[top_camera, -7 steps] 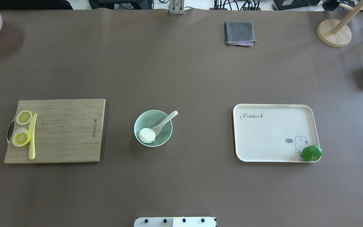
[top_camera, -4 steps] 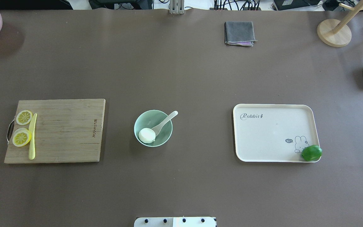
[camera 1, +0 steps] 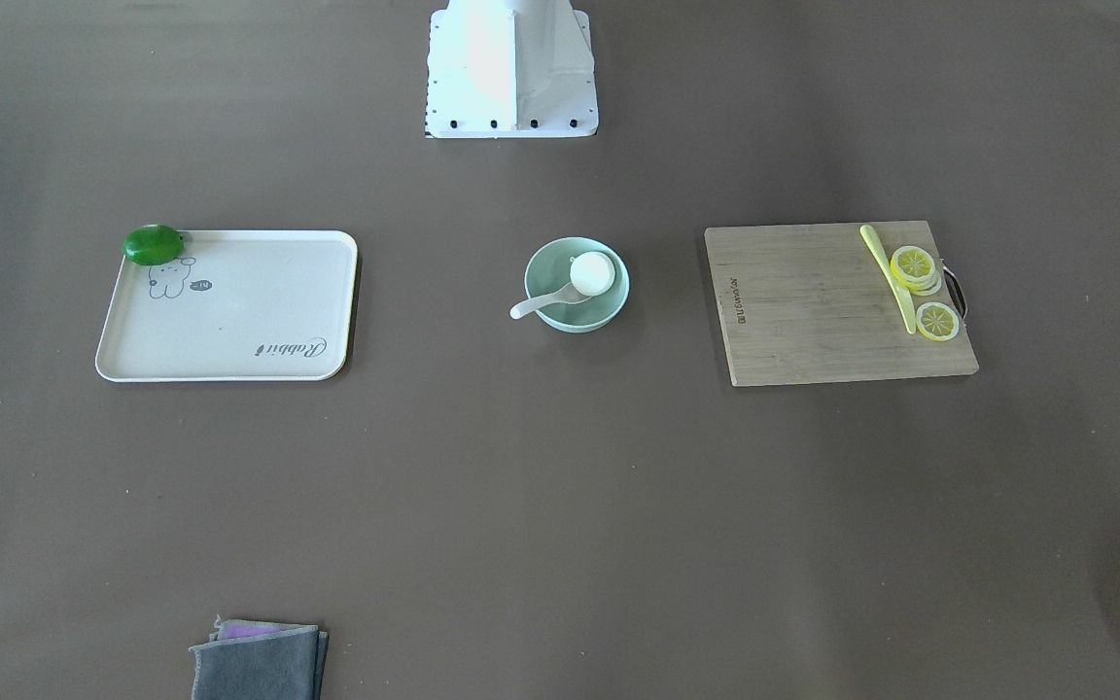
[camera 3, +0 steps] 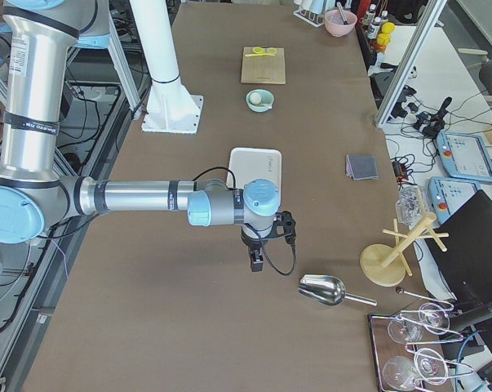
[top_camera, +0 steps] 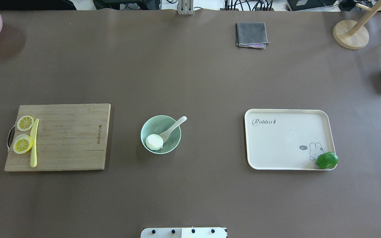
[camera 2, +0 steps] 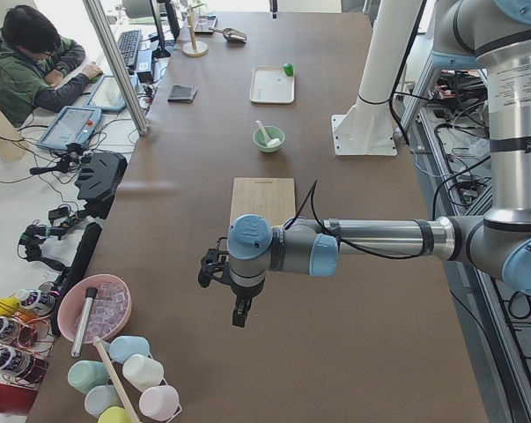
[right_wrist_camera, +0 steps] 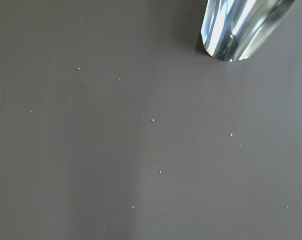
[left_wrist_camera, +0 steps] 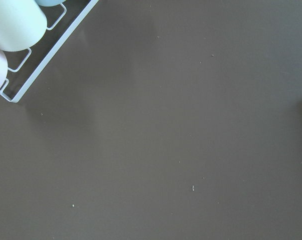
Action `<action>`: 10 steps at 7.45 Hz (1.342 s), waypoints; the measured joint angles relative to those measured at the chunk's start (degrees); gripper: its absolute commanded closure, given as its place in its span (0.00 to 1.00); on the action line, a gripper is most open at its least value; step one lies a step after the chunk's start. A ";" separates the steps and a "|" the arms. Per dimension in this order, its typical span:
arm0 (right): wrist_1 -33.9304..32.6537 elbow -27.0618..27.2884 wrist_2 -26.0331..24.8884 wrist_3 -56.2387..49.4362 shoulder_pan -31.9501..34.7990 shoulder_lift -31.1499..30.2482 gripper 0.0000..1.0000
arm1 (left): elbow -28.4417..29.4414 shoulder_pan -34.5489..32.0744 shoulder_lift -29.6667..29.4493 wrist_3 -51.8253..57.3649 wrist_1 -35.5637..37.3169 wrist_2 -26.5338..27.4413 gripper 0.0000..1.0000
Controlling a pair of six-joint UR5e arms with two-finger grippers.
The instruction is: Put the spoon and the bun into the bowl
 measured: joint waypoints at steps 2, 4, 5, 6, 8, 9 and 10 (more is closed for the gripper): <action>0.07 0.03 0.00 0.00 -0.29 0.06 0.00 | -0.02 -0.02 0.00 0.00 0.00 0.00 0.01; 0.62 0.03 0.00 0.00 -0.69 0.08 0.00 | -0.04 0.00 0.00 0.00 0.00 0.00 0.01; 0.87 0.03 0.00 0.00 -0.88 0.08 0.00 | -0.05 0.02 0.00 0.00 0.00 0.00 0.01; 1.03 0.02 0.00 0.00 -1.09 0.08 0.00 | -0.05 0.03 0.02 0.00 0.00 0.00 0.01; 1.13 0.02 0.00 0.00 -1.59 0.08 0.00 | -0.05 0.04 0.07 0.00 -0.06 0.00 0.01; 1.14 0.01 0.00 0.00 -1.80 0.08 0.00 | -0.04 0.06 0.08 0.00 -0.10 0.00 0.01; 1.15 0.01 0.00 0.00 -1.97 0.08 0.00 | 0.00 0.06 0.08 0.00 -0.14 0.00 0.01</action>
